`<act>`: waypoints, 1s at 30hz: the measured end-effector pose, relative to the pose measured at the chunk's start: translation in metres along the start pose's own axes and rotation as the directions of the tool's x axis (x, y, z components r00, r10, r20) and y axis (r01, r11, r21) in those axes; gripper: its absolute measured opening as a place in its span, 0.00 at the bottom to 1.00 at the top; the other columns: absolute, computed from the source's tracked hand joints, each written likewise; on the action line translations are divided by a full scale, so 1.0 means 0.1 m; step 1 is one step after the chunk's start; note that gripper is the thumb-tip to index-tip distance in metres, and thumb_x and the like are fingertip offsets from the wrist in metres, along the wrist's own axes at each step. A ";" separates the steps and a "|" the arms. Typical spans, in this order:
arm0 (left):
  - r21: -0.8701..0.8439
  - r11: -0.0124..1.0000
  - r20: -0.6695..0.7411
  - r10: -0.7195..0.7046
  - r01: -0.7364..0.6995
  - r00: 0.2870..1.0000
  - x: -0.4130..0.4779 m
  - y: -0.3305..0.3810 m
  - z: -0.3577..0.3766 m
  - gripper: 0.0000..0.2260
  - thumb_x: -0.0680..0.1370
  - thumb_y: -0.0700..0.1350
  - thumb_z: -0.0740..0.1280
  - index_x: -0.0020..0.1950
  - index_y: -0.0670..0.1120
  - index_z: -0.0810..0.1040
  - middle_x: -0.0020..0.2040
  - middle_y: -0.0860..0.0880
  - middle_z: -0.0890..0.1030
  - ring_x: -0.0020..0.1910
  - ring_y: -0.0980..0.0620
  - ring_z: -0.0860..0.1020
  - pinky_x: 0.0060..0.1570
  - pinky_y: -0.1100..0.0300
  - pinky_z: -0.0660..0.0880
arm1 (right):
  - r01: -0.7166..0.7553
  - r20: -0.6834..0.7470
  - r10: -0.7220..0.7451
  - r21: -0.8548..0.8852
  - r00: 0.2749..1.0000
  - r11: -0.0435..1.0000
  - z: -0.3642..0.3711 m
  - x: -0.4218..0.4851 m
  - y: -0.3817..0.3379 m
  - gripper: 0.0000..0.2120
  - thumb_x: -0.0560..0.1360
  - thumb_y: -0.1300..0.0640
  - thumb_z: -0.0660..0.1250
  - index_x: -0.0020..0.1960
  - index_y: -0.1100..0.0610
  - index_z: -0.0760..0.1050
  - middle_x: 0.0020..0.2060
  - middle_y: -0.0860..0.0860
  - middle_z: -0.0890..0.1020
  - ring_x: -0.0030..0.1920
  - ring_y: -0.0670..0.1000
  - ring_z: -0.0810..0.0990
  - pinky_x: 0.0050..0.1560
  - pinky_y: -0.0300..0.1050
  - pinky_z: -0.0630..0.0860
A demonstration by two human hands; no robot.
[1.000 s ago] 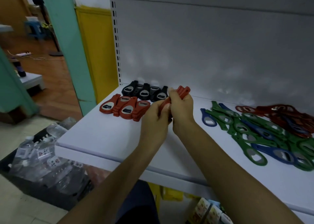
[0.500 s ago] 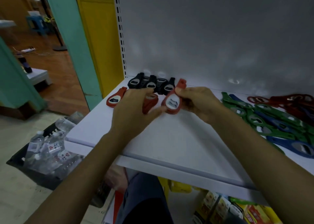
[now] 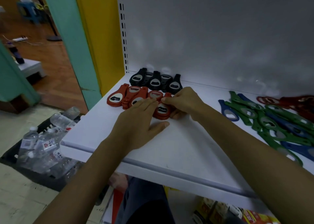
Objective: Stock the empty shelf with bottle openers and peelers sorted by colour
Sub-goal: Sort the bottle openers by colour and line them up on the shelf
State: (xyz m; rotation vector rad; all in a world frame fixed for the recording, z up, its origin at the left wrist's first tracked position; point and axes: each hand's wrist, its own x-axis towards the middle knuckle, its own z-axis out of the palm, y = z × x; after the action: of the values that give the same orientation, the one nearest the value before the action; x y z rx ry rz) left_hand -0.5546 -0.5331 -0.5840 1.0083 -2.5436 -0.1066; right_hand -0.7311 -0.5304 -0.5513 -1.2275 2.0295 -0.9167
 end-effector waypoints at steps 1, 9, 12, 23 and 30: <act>-0.007 1.000 -0.016 0.010 -0.010 1.000 0.00 0.00 0.00 0.32 0.75 0.64 0.57 0.73 0.45 0.65 0.72 0.47 0.68 0.71 0.49 0.65 0.64 0.58 0.62 | 0.002 -0.001 -0.002 0.000 1.000 1.000 0.01 0.02 -0.01 0.15 0.71 0.52 0.73 0.46 0.64 0.79 0.33 0.56 0.83 0.28 0.52 0.82 0.34 0.45 0.82; 0.003 0.999 -0.025 0.033 -0.033 0.999 0.01 0.01 -0.03 0.24 0.78 0.53 0.62 0.70 0.41 0.69 0.69 0.43 0.71 0.70 0.45 0.68 0.64 0.60 0.58 | -0.100 0.081 0.089 0.141 0.993 0.985 -0.06 -0.02 -0.03 0.12 0.73 0.55 0.71 0.47 0.66 0.79 0.33 0.58 0.84 0.29 0.54 0.83 0.32 0.46 0.82; 0.053 0.997 -0.023 0.065 -0.064 0.998 0.02 0.01 -0.05 0.24 0.79 0.55 0.61 0.72 0.44 0.68 0.71 0.45 0.69 0.71 0.46 0.65 0.71 0.52 0.58 | -0.065 0.084 0.055 0.119 0.995 0.991 -0.13 -0.10 -0.02 0.11 0.74 0.55 0.70 0.45 0.65 0.79 0.33 0.58 0.84 0.29 0.53 0.83 0.30 0.42 0.81; -0.021 0.945 -0.047 0.325 -0.326 0.944 0.56 1.10 0.21 0.29 0.79 0.57 0.58 0.77 0.48 0.55 0.77 0.48 0.56 0.75 0.49 0.56 0.72 0.52 0.52 | 0.267 -0.285 -0.255 0.002 0.924 0.964 -1.06 -0.60 0.70 0.07 0.75 0.63 0.64 0.42 0.54 0.79 0.36 0.55 0.83 0.32 0.49 0.81 0.35 0.48 0.79; -0.243 0.868 -0.105 0.419 -0.432 0.902 1.03 2.46 0.79 0.22 0.79 0.50 0.58 0.73 0.48 0.64 0.73 0.50 0.67 0.71 0.50 0.64 0.67 0.52 0.58 | 0.194 -0.605 -0.177 -0.039 0.776 0.980 -2.00 -1.18 1.67 0.09 0.75 0.66 0.64 0.44 0.54 0.79 0.38 0.50 0.84 0.40 0.48 0.82 0.44 0.44 0.78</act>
State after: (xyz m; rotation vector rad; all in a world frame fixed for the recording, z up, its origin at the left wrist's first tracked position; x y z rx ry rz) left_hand -0.8110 -0.4265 -0.5688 0.3305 -2.5558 -0.2784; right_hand -0.9207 -0.3162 -0.5515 -1.2388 2.3884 -1.5992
